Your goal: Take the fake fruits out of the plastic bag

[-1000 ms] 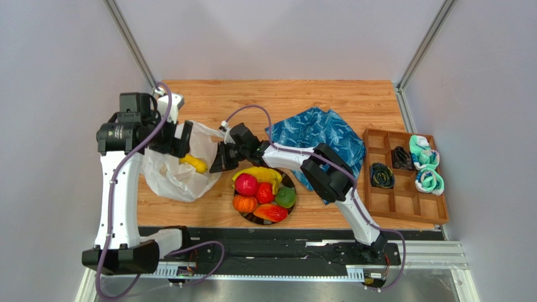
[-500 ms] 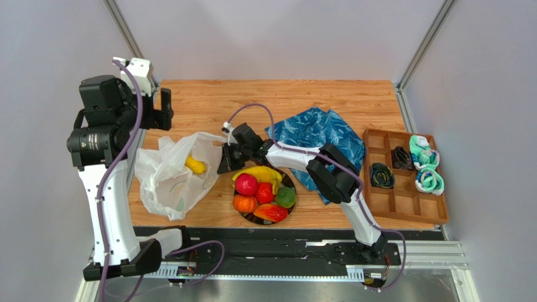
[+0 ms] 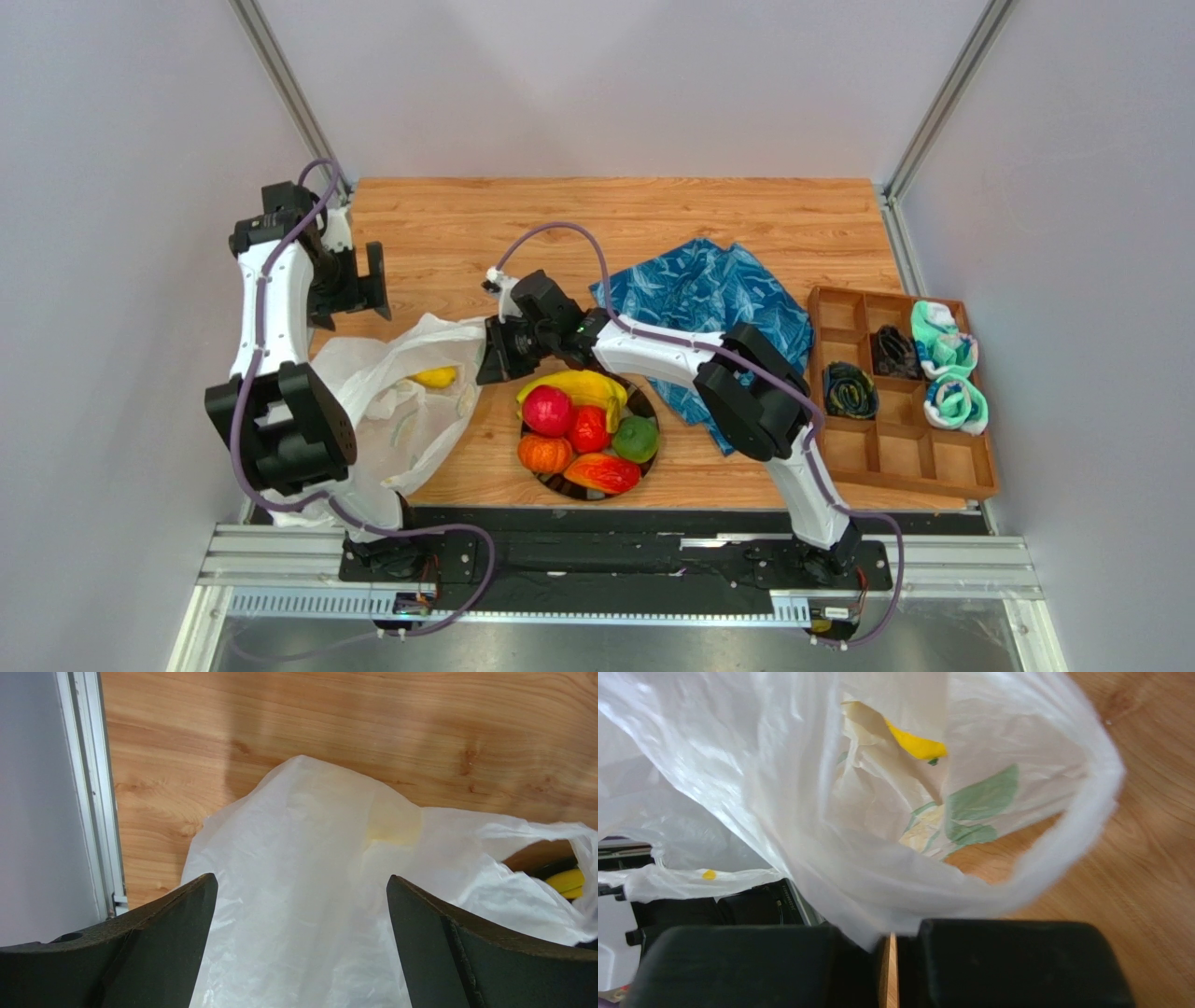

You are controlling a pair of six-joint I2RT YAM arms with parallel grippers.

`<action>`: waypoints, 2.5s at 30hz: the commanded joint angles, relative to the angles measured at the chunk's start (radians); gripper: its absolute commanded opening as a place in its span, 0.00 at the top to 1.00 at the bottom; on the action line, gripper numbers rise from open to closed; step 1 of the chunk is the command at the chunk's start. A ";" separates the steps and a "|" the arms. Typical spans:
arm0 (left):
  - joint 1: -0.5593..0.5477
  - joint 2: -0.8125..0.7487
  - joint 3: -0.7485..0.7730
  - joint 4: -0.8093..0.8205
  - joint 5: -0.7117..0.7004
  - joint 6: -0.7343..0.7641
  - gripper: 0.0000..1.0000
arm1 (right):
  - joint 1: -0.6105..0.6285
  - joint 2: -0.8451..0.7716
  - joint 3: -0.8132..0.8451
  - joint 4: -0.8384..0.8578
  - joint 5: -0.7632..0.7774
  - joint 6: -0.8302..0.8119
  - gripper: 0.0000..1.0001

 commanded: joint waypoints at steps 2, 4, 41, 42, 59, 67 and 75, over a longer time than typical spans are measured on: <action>0.085 0.092 0.016 0.017 -0.014 -0.030 0.01 | 0.045 -0.052 0.050 0.009 0.013 -0.041 0.81; 0.096 0.119 0.010 0.014 -0.011 -0.030 0.01 | 0.055 -0.031 0.085 0.002 0.027 -0.038 0.75; 0.056 -0.262 -0.165 0.002 0.552 -0.094 1.00 | 0.034 0.060 0.173 -0.077 0.107 -0.107 0.54; 0.040 -0.281 -0.121 0.012 0.502 -0.103 1.00 | 0.034 0.059 0.173 -0.077 0.116 -0.113 0.54; -0.053 -0.398 -0.286 0.065 0.492 -0.128 1.00 | 0.045 0.045 0.190 -0.087 0.139 -0.148 0.52; 0.050 -0.298 0.040 -0.111 0.907 -0.036 1.00 | 0.031 -0.038 0.159 -0.133 0.119 -0.116 0.52; 0.030 -0.303 -0.063 -0.119 0.884 -0.077 1.00 | -0.044 -0.124 0.147 -0.171 -0.074 -0.122 0.53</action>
